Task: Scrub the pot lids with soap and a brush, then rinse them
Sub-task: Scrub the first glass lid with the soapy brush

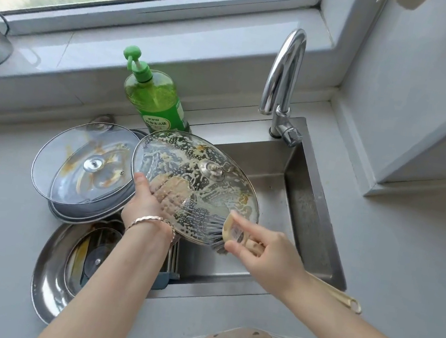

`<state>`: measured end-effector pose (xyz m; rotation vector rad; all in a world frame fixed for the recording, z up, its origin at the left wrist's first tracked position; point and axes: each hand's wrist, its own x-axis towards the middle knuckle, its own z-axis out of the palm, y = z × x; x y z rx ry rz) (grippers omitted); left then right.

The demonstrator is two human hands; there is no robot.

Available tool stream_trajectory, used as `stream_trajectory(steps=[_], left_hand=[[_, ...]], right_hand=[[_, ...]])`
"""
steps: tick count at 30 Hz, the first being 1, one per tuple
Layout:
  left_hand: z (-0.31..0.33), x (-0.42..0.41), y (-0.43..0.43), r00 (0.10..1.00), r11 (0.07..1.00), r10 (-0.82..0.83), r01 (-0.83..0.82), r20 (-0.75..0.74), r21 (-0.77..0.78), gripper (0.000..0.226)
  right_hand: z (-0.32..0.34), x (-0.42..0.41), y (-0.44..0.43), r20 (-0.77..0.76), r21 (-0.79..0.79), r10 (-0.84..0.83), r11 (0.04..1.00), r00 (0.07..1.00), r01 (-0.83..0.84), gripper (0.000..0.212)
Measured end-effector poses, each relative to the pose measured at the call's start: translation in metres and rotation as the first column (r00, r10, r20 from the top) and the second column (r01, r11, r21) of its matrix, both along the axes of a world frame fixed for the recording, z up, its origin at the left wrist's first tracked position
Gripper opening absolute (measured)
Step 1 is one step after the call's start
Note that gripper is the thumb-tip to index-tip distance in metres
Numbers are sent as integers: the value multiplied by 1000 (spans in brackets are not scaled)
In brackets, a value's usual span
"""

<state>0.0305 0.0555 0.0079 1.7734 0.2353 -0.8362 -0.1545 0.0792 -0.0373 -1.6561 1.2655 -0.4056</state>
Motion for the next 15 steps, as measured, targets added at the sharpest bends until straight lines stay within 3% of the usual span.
stream_trajectory(steps=[2,5,7,10,13,15], left_hand=[[-4,4,1,1000,1000,-4,4,-7,20,48],[-7,3,0,1000,999,-27,27,5,25,49],[-5,-1,-3,1000,1000,-21,21,-19,7,50],[-5,-2,-6,999,999,-36,37,-29,21,54],[-5,0,-5,997,997,-72,73,-26,30,51],[-7,5,-6,996,996,-85,85,-17,6,44]], right_hand=[[2,-5,-1,-24,-10,12,1000,1000,-12,46],[-16,-25,-25,-98,54,-235,969,967,241,43],[-16,-25,-27,-85,46,-214,975,973,219,42],[-2,-13,-14,12,-11,-19,1000,1000,19,46],[-22,-32,-26,-57,2,-133,991,989,134,41],[-43,-55,-38,-172,112,-201,968,964,222,41]])
